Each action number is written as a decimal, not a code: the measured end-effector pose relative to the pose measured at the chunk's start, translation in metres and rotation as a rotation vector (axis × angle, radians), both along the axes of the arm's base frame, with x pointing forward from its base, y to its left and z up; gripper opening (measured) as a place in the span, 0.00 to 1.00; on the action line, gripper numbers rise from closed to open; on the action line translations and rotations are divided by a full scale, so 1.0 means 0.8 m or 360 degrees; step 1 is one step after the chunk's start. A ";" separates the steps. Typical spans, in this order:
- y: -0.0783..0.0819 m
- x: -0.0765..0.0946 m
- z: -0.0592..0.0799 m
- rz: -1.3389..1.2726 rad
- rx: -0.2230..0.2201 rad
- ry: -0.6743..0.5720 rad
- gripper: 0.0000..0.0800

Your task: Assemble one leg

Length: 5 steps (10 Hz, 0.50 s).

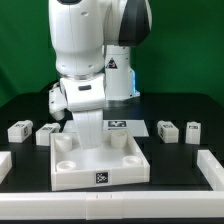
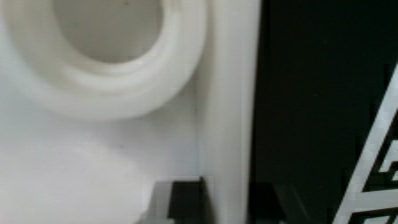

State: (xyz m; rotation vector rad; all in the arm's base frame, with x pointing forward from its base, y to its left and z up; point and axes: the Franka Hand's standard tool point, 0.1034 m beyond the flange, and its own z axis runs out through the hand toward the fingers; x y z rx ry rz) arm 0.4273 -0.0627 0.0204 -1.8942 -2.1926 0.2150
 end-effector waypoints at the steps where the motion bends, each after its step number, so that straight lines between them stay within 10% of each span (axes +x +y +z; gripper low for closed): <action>1: 0.000 0.000 0.000 0.0000 0.0000 0.0000 0.10; 5: 0.017 -0.001 -0.001 -0.0143 -0.0041 -0.0001 0.10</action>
Offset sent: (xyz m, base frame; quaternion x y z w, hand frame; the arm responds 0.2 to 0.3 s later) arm -0.0061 0.0029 -0.0035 0.0129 -0.0166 0.0891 0.9958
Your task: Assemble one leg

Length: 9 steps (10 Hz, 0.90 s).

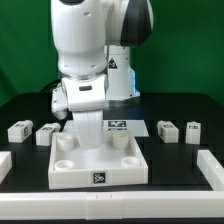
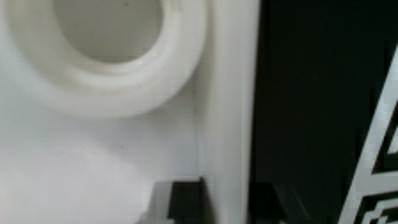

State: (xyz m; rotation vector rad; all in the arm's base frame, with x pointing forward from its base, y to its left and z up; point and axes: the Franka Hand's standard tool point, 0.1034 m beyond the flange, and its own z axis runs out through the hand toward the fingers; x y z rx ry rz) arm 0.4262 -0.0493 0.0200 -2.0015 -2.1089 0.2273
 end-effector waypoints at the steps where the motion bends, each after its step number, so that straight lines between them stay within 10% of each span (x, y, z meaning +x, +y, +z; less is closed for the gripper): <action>1: 0.012 0.001 0.001 -0.0053 -0.0014 0.0002 0.10; 9: 0.089 0.029 -0.003 -0.0022 0.0016 -0.0030 0.10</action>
Offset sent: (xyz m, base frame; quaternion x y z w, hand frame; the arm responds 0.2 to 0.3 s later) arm 0.0152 0.0441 -0.0017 -0.0043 0.0114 0.0163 0.9998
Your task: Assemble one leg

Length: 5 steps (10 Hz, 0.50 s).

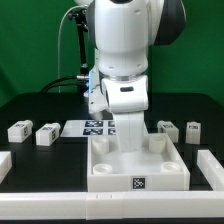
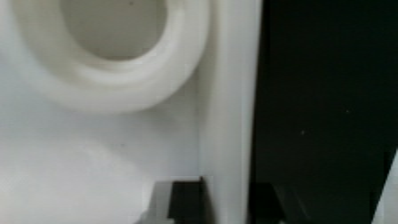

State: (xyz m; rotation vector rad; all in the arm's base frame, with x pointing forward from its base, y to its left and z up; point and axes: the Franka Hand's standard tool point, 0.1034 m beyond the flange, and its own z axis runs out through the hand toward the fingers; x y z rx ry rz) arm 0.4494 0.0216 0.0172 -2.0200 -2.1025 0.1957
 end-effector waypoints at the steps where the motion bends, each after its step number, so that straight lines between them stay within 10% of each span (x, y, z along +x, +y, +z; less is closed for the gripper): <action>1: 0.010 0.009 -0.003 0.0019 0.0014 -0.0009 0.10; 5: 0.039 0.046 -0.004 0.0047 0.0047 -0.0063 0.10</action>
Offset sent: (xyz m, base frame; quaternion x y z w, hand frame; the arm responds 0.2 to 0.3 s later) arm 0.0287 0.0292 -0.0038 0.0104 0.0004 -0.0127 0.9999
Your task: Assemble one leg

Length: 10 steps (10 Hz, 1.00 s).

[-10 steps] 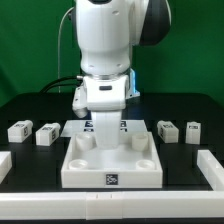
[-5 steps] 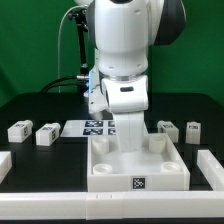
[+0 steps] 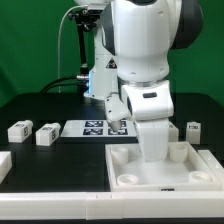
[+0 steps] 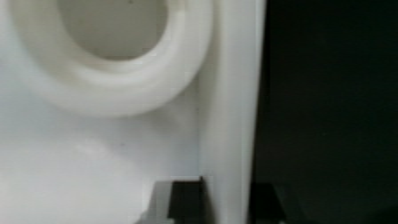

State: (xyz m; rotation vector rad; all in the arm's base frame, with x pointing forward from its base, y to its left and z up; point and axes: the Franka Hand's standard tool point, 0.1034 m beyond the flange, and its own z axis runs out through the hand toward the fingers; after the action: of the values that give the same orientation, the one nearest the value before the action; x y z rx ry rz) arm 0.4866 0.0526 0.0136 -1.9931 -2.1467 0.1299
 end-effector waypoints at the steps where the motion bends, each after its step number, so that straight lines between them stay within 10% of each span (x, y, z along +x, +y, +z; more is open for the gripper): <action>1: 0.003 0.005 0.001 -0.0026 -0.0005 -0.0007 0.10; 6: 0.007 0.004 -0.001 -0.0087 -0.0018 -0.0002 0.11; 10: 0.005 0.002 -0.002 -0.0091 -0.0020 0.0003 0.74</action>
Offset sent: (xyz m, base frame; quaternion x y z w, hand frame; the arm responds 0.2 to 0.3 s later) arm 0.0052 0.0055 -0.0068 -0.0084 -0.0140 0.0332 0.9993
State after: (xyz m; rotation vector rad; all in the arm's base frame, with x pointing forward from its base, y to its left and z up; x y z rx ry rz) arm 0.4882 0.0568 0.0120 -2.0581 -2.0903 0.1364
